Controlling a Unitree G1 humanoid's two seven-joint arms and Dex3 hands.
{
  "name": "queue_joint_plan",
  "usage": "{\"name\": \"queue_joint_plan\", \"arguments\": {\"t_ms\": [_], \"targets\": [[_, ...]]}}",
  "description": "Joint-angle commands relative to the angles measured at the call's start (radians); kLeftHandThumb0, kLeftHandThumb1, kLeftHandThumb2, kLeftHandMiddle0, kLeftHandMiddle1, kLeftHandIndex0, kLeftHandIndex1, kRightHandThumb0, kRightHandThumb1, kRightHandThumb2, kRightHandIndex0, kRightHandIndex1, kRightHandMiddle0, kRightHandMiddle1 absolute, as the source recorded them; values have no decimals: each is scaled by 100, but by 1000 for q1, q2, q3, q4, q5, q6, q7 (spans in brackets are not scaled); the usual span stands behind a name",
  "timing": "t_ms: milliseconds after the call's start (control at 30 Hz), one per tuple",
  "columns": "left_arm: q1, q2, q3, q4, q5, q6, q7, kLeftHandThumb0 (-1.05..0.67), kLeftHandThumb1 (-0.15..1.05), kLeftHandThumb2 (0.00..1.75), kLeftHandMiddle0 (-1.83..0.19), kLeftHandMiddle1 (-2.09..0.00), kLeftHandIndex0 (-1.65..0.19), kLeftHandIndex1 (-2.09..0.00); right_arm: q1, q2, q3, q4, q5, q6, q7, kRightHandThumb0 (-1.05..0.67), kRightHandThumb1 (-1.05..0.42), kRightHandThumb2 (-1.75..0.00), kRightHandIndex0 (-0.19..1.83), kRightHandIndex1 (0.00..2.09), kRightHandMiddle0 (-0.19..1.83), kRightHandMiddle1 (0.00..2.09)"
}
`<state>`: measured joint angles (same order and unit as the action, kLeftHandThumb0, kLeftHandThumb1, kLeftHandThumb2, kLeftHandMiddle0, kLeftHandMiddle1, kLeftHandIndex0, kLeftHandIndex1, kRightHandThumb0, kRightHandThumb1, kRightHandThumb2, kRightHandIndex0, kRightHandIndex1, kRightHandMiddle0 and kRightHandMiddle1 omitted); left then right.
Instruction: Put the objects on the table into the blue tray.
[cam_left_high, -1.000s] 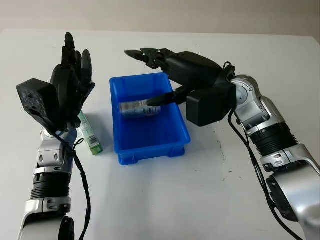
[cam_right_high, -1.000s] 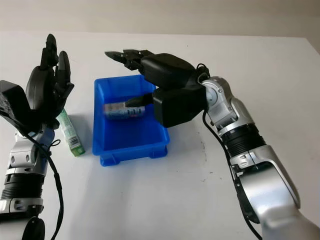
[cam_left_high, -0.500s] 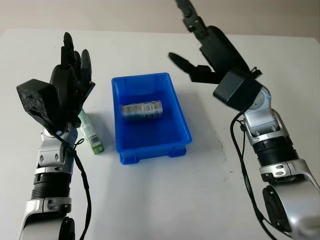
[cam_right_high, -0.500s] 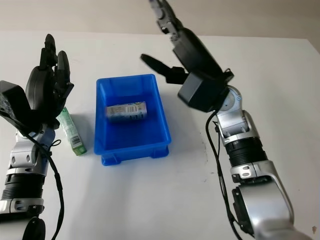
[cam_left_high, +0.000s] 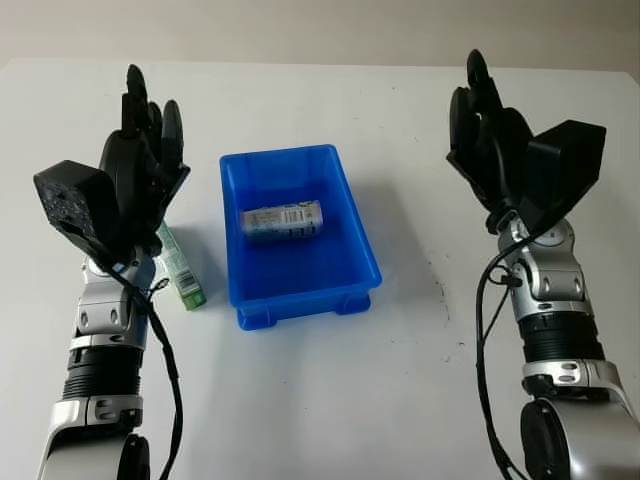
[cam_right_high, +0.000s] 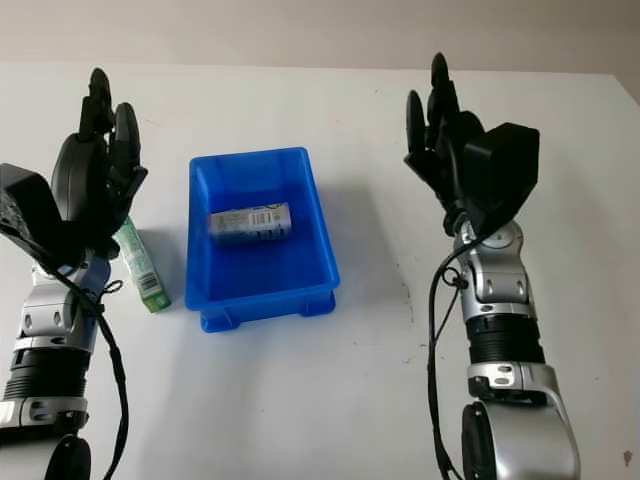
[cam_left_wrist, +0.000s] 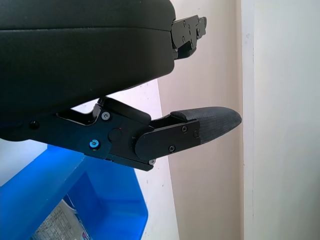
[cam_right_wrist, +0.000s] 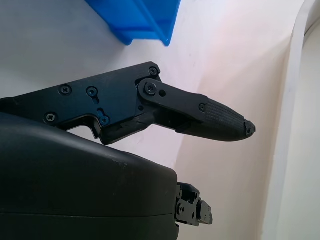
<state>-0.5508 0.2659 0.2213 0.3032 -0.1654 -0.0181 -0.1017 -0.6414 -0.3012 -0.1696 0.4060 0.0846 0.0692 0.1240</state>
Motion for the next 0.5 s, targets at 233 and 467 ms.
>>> {"name": "queue_joint_plan", "arguments": {"t_ms": [233,467], "targets": [[-1,7,0,-1,6,-5,-5,-68,105,63,19,-1,19,0,43,41,1,-53,9,-13,-25,-73,-105,-75,-19,0,-19,0],[10,11,1,-10,15,-7,1,-68,105,63,19,-1,19,0,31,42,0,-45,18,-9,-9,-74,-105,-73,-19,0,-19,0]]}}
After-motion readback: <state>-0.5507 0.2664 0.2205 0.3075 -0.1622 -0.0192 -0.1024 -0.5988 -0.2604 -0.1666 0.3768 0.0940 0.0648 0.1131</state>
